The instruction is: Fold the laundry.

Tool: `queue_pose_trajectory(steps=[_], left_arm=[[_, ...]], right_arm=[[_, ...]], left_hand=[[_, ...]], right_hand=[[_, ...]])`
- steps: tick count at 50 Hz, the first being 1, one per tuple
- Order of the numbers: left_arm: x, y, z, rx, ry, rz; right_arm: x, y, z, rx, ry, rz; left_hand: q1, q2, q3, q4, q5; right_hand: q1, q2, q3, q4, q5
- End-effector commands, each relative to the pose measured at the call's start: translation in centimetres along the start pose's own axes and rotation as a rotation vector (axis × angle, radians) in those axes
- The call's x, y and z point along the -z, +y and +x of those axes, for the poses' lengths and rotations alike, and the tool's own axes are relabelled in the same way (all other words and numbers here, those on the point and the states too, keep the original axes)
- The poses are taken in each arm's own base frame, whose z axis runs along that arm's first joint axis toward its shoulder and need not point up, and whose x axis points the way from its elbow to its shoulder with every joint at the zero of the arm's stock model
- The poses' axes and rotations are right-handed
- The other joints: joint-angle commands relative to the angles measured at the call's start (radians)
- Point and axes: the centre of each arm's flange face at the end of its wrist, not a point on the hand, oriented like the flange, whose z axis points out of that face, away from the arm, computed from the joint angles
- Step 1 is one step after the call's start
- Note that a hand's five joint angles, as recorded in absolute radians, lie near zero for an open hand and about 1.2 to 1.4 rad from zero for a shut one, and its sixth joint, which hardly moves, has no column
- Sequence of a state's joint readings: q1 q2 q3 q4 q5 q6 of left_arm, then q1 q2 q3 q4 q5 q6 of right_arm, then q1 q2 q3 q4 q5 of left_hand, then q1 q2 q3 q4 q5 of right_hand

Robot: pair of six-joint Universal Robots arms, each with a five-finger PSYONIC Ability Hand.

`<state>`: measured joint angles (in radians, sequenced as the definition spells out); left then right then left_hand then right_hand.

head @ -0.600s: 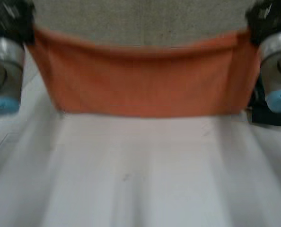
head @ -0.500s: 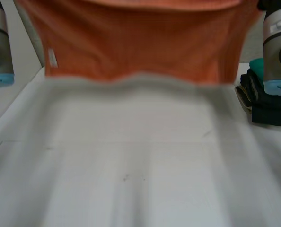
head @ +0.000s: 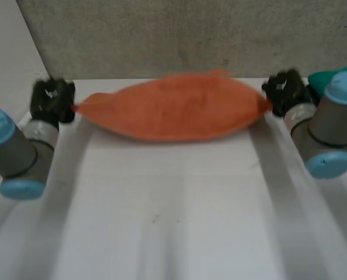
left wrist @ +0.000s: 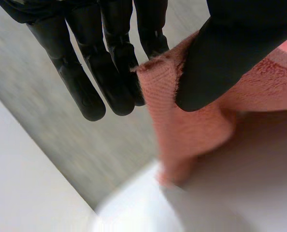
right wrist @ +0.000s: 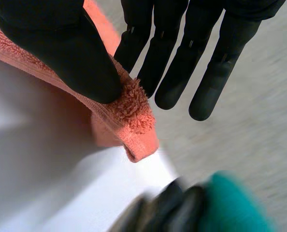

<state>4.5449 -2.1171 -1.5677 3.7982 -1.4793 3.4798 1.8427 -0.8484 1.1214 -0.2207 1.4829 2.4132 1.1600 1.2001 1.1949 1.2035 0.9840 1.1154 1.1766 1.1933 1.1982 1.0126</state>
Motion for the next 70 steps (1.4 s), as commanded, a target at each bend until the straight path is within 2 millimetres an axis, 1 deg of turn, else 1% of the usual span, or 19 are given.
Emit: queue_pose_trajectory(steps=[1,3,7,12,17,20,24,27,36,41,47,48,49,51,52,58,63,67,70], left_arm=[[6.1,1.2,0.8,-0.105,0.11,-0.252],[8.5,0.0,-0.4,-0.17,0.133,-0.361],[13.3,-1.1,-2.2,-0.255,0.209,-0.597],[16.2,-1.8,-4.3,-0.314,0.234,-0.724],[16.0,-1.5,-4.2,-0.35,0.246,-0.679],[14.1,-1.5,-4.2,-0.354,0.229,-0.576],[11.2,-1.2,-2.9,-0.329,0.211,-0.445],[9.0,-1.6,-1.3,-0.28,0.208,-0.345],[2.5,1.0,-0.5,-0.285,0.071,-0.311],[-0.2,2.1,1.2,-0.304,0.018,-0.317],[-1.2,2.9,2.0,-0.306,0.022,-0.329],[-1.2,3.0,2.1,-0.306,0.025,-0.327],[-1.3,2.9,2.4,-0.3,0.029,-0.321],[-1.2,2.6,2.9,-0.3,0.037,-0.31],[-1.3,2.3,3.2,-0.298,0.04,-0.296],[-1.6,-0.5,3.5,-0.287,0.017,-0.219],[-0.4,-3.7,2.4,-0.259,-0.003,-0.177],[1.3,-5.3,2.1,-0.232,0.003,-0.152],[2.5,-5.8,1.9,-0.226,0.011,-0.148]], right_arm=[[5.0,2.5,-2.1,0.046,-0.243,-0.283],[6.7,2.0,-1.8,0.057,-0.294,-0.341],[13.5,1.1,-1.2,0.122,-0.496,-0.521],[16.4,2.0,0.8,0.266,-0.529,-0.562],[15.1,2.5,2.3,0.305,-0.416,-0.524],[13.7,2.4,2.9,0.278,-0.347,-0.49],[9.5,3.6,1.8,0.19,-0.26,-0.432],[7.7,3.2,1.3,0.173,-0.218,-0.382],[1.4,3.9,0.7,0.204,-0.025,-0.259],[-0.7,4.6,0.0,0.208,0.013,-0.221],[-2.4,5.1,-1.1,0.212,0.018,-0.194],[-2.8,5.2,-1.5,0.212,0.02,-0.185],[-3.0,5.2,-1.7,0.212,0.025,-0.179],[-3.4,4.8,-2.0,0.208,0.034,-0.155],[-3.7,4.2,-1.9,0.201,0.063,-0.121],[-3.4,0.1,0.3,0.102,0.176,-0.006],[-0.3,-3.9,3.7,-0.033,0.192,0.072],[2.4,-5.4,3.9,-0.064,0.106,0.092],[3.7,-5.1,3.5,-0.074,0.028,0.052]], left_hand=[[0.236,0.196,0.201,0.193,0.238],[0.236,0.196,0.201,0.193,0.238],[0.236,0.196,0.201,0.193,0.238],[0.236,0.196,0.201,0.193,0.238],[0.236,0.196,0.201,0.193,0.238],[0.236,0.196,0.201,0.193,0.238],[0.236,0.196,0.201,0.193,0.238],[0.236,0.196,0.201,0.193,0.238],[0.236,0.196,0.201,0.193,0.238],[0.236,0.196,0.201,0.193,0.238],[0.236,0.196,0.201,0.193,0.238],[0.236,0.196,0.201,0.193,0.238],[-0.109,-0.149,-0.144,-0.153,-0.108],[-0.985,-1.026,-1.02,-1.029,-0.984],[-0.985,-1.026,-1.02,-1.029,-0.984],[-0.985,-1.026,-1.02,-1.029,-0.984],[-0.985,-1.026,-1.02,-1.029,-0.984],[-0.985,-1.026,-1.02,-1.029,-0.984],[-0.985,-1.026,-1.02,-1.029,-0.984]], right_hand=[[0.281,0.22,0.203,0.198,0.209],[0.281,0.22,0.203,0.198,0.209],[0.281,0.22,0.203,0.198,0.209],[0.281,0.22,0.203,0.198,0.209],[0.281,0.22,0.203,0.198,0.209],[0.281,0.22,0.203,0.198,0.209],[0.281,0.22,0.203,0.198,0.209],[0.281,0.22,0.203,0.198,0.209],[0.281,0.22,0.203,0.198,0.209],[0.281,0.22,0.203,0.198,0.209],[0.281,0.22,0.203,0.198,0.209],[-0.337,-0.398,-0.415,-0.42,-0.409],[-0.91,-0.971,-0.988,-0.993,-0.982],[-0.941,-1.002,-1.019,-1.024,-1.013],[-0.941,-1.002,-1.019,-1.024,-1.013],[-0.941,-1.002,-1.019,-1.024,-1.013],[-0.941,-1.002,-1.019,-1.024,-1.013],[-0.941,-1.002,-1.019,-1.024,-1.013],[-0.941,-1.002,-1.019,-1.024,-1.013]])
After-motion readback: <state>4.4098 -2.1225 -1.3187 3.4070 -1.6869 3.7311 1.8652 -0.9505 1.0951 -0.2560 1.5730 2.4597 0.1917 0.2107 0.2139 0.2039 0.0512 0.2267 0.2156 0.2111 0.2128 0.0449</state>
